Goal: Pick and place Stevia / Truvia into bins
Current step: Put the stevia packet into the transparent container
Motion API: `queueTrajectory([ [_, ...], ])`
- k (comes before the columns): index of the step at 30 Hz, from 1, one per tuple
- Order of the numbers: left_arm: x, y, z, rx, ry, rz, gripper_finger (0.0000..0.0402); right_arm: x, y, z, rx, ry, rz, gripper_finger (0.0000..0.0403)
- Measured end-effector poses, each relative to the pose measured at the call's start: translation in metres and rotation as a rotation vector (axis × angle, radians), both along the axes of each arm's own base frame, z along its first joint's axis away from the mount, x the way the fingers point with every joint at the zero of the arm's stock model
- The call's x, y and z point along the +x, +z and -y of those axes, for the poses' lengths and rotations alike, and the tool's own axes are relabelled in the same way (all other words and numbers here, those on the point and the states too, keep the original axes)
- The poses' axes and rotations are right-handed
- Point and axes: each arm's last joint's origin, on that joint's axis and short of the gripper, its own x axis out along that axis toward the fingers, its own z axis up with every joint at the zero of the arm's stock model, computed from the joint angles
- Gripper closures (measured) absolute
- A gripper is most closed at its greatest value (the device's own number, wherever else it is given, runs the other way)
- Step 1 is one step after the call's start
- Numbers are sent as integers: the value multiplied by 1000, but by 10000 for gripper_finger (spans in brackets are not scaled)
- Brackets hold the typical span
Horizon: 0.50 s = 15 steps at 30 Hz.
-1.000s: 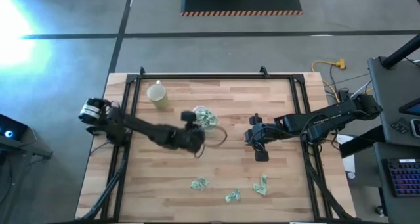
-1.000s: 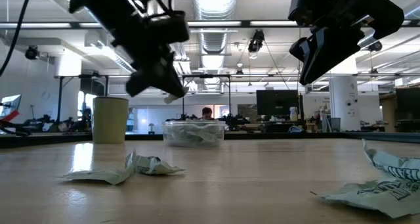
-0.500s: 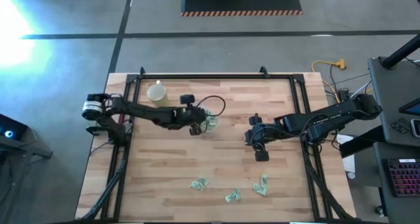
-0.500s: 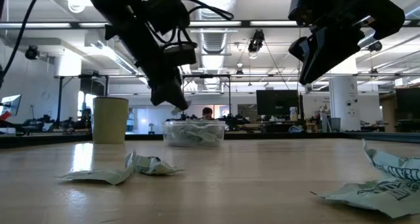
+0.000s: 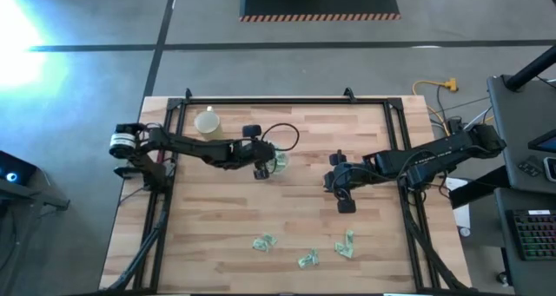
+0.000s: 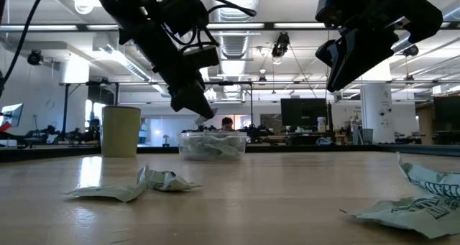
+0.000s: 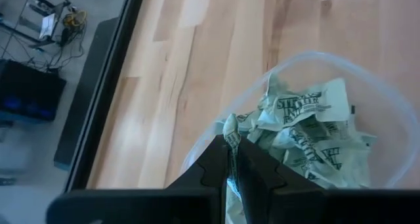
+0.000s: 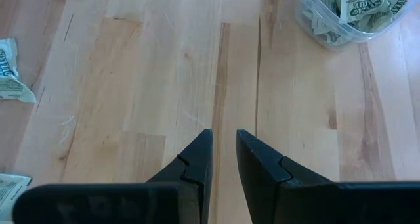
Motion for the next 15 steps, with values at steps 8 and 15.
queueTrajectory([
  [8, 0, 0, 0, 10, 7, -4, 331, 0, 0, 0, 0, 0, 0, 344],
  [15, -1, 0, -2, 59, 61, -7, 262, 0, 0, 0, 2, -2, 1, 344],
])
